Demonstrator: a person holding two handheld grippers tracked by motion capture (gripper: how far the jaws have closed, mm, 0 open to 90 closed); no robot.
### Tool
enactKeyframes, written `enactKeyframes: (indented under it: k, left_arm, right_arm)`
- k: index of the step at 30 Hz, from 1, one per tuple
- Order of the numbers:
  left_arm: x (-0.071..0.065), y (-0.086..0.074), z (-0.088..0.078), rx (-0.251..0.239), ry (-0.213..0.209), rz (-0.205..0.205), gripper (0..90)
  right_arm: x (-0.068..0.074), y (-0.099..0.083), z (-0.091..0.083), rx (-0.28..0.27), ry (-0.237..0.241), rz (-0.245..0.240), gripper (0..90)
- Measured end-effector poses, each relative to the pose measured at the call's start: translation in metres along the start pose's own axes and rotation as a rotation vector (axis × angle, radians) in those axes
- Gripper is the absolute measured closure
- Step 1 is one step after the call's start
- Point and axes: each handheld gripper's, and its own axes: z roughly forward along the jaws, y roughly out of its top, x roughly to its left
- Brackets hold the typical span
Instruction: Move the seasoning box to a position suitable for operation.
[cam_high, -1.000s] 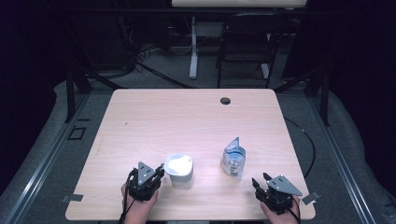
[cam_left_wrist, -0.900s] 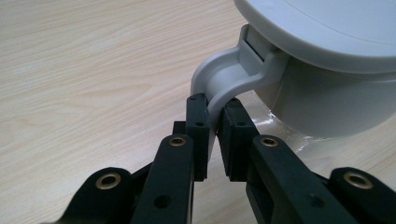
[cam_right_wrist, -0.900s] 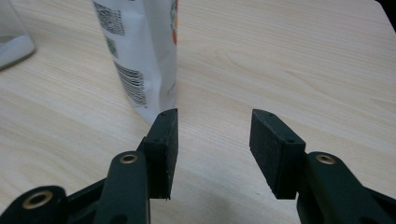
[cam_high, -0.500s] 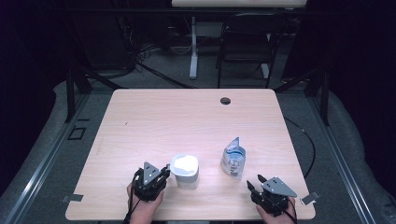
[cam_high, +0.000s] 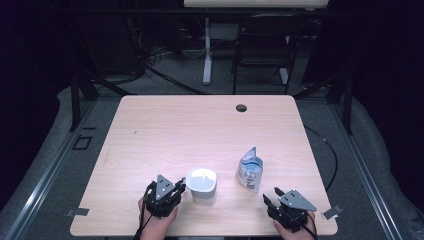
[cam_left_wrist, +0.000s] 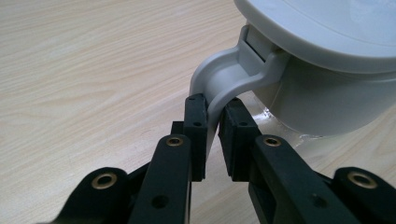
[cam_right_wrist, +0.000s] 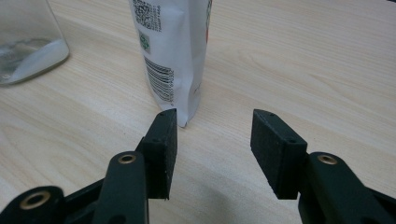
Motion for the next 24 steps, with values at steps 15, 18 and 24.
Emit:
enactKeyframes:
  k: [15, 18, 24]
  left_arm:
    - [0.010, 0.001, -0.017, -0.019, -0.097, -0.005, 72.6]
    - [0.013, 0.004, -0.023, -0.031, -0.116, -0.009, 72.6]
    - [0.024, 0.012, -0.031, -0.055, -0.167, -0.019, 70.1]
  right_arm:
    - [0.001, 0.000, -0.001, -0.003, 0.009, 0.005, 49.7]
    - [0.001, 0.001, -0.001, -0.002, 0.014, 0.005, 49.6]
    - [0.002, 0.002, -0.003, -0.018, 0.019, 0.008, 49.7]
